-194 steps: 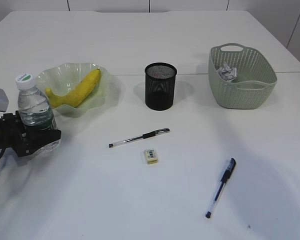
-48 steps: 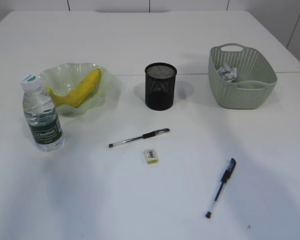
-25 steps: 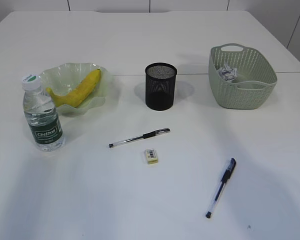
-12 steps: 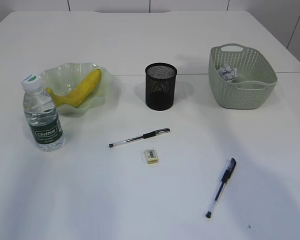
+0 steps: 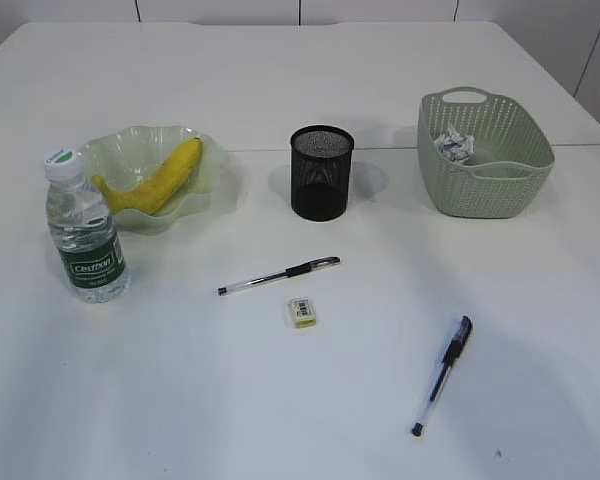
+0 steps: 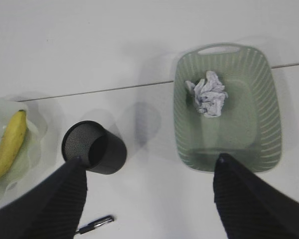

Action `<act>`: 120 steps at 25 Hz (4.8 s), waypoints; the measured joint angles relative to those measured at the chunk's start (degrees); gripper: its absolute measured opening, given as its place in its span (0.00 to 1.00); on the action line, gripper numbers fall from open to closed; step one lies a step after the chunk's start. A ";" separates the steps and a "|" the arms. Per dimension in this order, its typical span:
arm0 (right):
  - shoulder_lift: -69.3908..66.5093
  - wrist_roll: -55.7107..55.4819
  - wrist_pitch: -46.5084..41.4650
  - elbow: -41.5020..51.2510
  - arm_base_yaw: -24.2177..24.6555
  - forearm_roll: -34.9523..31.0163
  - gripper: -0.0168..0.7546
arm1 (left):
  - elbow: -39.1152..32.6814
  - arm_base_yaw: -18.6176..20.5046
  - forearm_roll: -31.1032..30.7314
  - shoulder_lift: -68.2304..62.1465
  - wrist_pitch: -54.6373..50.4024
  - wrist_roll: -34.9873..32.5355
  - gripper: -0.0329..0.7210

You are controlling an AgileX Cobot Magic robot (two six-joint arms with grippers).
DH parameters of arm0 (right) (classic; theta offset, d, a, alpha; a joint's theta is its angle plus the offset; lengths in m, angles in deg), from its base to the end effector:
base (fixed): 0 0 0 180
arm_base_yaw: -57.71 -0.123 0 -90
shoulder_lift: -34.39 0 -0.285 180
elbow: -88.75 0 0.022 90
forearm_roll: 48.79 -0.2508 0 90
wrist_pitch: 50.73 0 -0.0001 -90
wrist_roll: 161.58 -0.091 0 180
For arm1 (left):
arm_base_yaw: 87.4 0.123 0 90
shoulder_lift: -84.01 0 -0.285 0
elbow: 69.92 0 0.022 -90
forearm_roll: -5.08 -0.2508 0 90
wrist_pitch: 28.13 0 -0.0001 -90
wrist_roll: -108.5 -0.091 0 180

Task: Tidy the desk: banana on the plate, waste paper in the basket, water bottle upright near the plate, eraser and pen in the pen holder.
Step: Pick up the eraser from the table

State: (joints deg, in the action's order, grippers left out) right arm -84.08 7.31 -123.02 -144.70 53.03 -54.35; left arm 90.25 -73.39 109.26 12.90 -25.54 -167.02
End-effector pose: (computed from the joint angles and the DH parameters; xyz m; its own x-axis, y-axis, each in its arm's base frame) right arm 0.4133 0.0423 0.4328 -0.7453 0.1604 -0.6471 0.0220 0.9760 0.2166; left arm 0.2414 0.0642 0.4081 0.0165 -0.1512 -0.9884 -0.2851 0.9468 -0.1496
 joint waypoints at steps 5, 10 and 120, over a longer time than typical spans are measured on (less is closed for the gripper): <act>0.00 0.00 0.00 1.90 -2.48 -5.49 0.78 | -0.94 0.00 0.00 0.00 -0.10 0.00 0.59; -1.81 0.10 0.00 5.84 -5.55 -6.29 0.78 | -0.94 0.00 0.00 0.00 -0.32 0.00 0.57; -19.30 7.83 8.60 23.79 -20.88 -13.91 0.79 | -0.94 0.00 -0.99 0.86 -12.26 -0.07 0.36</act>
State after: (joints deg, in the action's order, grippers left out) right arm -103.39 15.14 -114.42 -120.91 32.16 -68.26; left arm 89.31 -73.39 108.28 13.76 -37.80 -167.09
